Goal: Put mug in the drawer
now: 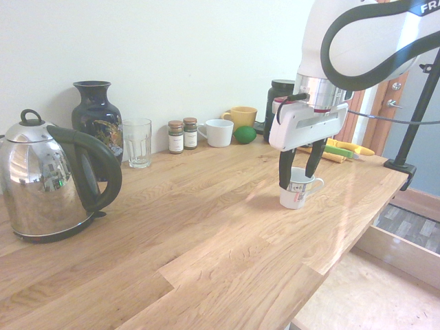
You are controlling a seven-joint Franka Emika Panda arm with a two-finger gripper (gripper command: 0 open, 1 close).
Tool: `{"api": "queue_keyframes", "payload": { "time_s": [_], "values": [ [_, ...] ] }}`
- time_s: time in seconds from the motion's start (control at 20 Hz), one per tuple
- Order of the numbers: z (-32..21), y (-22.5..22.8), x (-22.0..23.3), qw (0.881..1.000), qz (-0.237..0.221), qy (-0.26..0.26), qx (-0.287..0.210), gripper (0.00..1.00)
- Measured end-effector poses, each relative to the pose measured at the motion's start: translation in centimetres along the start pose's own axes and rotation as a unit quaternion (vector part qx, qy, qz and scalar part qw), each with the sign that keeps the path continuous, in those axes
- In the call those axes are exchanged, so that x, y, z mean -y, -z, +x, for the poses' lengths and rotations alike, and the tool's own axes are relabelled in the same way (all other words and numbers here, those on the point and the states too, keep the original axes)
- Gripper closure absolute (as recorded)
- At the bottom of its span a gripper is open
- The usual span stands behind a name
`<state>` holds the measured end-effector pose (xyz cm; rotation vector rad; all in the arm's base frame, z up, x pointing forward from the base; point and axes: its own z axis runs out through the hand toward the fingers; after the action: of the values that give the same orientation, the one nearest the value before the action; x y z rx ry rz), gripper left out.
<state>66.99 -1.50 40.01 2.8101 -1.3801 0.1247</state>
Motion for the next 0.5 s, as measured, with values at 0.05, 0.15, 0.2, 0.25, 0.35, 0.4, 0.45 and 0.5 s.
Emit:
{"api": "queue_keyframes", "payload": {
  "time_s": [0.05,0.15,0.2,0.25,0.35,0.4,0.45,0.5],
  "values": [
    [0.0,-0.6,0.0,1.000,-0.003,0.000,0.002,0.00],
    [0.1,-1.9,0.1,1.000,-0.008,0.000,0.006,0.00],
    [0.0,-2.6,0.2,1.000,-0.011,0.001,0.007,0.00],
    [0.0,-3.2,0.3,1.000,-0.013,0.001,0.009,0.00],
    [0.0,-4.3,0.4,1.000,-0.017,0.002,0.012,0.00],
    [0.0,-4.7,0.4,1.000,-0.018,0.002,0.013,0.00],
    [0.0,-4.9,0.4,1.000,-0.018,0.001,0.014,0.00],
    [0.1,-5.0,0.3,1.000,-0.018,0.000,0.014,1.00]
  ]
}}
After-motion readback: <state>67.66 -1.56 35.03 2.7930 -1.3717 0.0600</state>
